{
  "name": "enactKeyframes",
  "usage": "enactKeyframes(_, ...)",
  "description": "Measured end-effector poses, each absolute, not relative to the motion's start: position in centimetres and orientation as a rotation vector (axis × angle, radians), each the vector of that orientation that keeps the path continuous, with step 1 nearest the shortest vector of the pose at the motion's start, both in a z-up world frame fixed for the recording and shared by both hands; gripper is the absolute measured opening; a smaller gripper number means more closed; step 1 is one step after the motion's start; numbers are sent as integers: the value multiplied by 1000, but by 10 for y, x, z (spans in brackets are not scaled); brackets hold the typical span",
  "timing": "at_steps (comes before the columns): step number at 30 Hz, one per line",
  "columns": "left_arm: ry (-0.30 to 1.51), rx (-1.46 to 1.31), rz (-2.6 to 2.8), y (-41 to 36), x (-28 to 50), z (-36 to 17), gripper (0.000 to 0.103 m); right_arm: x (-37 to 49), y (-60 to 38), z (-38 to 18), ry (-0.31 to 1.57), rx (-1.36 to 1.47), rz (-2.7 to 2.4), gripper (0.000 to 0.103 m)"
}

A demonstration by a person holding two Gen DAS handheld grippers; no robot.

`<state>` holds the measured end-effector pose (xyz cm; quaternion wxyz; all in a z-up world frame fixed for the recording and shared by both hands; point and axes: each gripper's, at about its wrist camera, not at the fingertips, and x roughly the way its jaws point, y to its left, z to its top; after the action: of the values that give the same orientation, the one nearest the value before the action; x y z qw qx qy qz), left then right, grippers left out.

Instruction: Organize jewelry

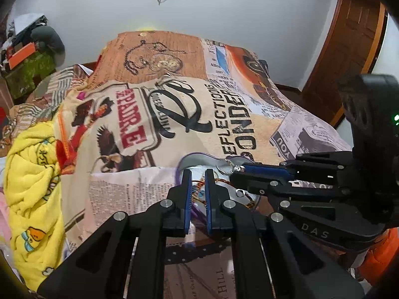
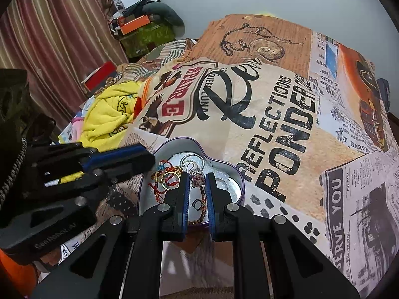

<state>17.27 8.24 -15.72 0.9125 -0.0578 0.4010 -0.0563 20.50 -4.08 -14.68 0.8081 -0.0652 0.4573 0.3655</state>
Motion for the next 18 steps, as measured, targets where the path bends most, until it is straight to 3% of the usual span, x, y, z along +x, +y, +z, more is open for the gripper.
enactKeyframes(5, 806, -108, -72, 92, 165, -151, 30, 205, -39, -147, 977, -149, 773, 12)
enactKeyframes(18, 758, -136, -27, 100, 147, -128, 30, 187, -49, -119, 910, -203, 732, 14)
